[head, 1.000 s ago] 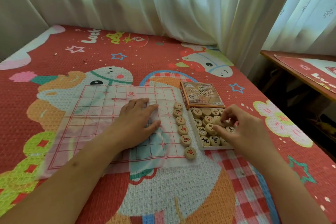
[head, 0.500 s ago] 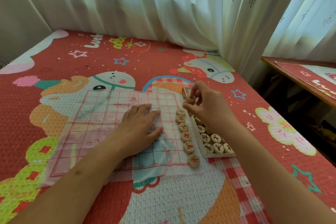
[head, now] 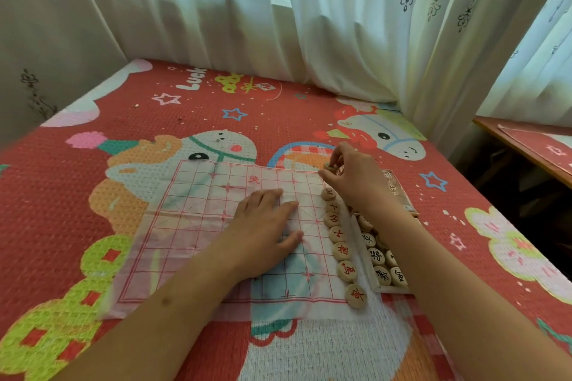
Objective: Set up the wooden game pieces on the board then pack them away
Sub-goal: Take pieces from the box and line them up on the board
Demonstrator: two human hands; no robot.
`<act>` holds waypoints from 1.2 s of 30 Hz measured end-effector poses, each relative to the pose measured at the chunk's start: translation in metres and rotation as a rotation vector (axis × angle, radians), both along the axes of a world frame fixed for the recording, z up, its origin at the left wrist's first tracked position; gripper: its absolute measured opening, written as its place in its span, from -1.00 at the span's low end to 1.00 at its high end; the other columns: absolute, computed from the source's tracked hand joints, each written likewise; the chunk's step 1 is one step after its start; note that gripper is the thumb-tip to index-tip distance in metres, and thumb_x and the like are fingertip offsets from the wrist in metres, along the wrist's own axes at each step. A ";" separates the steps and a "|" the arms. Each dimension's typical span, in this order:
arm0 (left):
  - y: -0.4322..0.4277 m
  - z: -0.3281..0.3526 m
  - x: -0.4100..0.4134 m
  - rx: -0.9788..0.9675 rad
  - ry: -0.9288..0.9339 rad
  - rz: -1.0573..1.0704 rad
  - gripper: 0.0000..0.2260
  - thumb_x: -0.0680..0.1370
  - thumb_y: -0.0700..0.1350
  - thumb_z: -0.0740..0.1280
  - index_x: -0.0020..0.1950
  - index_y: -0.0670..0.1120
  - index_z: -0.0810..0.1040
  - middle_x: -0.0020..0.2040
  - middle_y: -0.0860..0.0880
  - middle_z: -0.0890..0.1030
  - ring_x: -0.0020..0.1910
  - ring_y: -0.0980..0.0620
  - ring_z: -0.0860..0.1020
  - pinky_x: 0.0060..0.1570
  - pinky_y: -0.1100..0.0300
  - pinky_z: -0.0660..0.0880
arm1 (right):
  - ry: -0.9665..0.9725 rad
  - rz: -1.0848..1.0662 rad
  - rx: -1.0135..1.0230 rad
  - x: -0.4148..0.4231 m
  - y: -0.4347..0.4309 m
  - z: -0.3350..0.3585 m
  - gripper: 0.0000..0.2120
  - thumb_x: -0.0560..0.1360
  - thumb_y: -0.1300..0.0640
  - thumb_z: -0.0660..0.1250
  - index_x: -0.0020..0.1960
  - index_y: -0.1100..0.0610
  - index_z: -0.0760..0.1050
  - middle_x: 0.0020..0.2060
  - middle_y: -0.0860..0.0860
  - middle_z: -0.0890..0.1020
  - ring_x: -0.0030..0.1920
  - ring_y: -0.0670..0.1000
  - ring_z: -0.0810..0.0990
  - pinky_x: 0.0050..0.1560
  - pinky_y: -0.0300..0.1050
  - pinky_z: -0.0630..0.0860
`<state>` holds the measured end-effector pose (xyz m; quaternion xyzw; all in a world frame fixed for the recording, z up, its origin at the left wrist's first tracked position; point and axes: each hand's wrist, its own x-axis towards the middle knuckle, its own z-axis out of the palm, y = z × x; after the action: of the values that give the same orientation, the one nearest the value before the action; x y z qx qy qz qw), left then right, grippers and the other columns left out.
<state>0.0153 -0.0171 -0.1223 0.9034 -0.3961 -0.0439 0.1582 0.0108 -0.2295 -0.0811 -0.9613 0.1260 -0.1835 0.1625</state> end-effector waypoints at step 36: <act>-0.001 0.004 0.000 -0.033 -0.018 0.022 -0.50 0.62 0.21 0.08 0.55 0.14 0.14 0.57 0.04 0.09 0.53 0.00 0.00 0.50 -0.04 0.03 | 0.088 -0.036 -0.016 -0.146 -0.065 0.013 -0.88 0.45 0.12 0.44 -0.13 -0.05 0.52 -0.23 -0.17 0.58 -0.21 -0.19 0.53 -0.23 -0.30 0.42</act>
<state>0.0153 -0.0179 -0.1186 0.9053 -0.3884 -0.0277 0.1700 -0.1357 -0.2940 -0.0684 -0.9673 0.1490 -0.1447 0.1459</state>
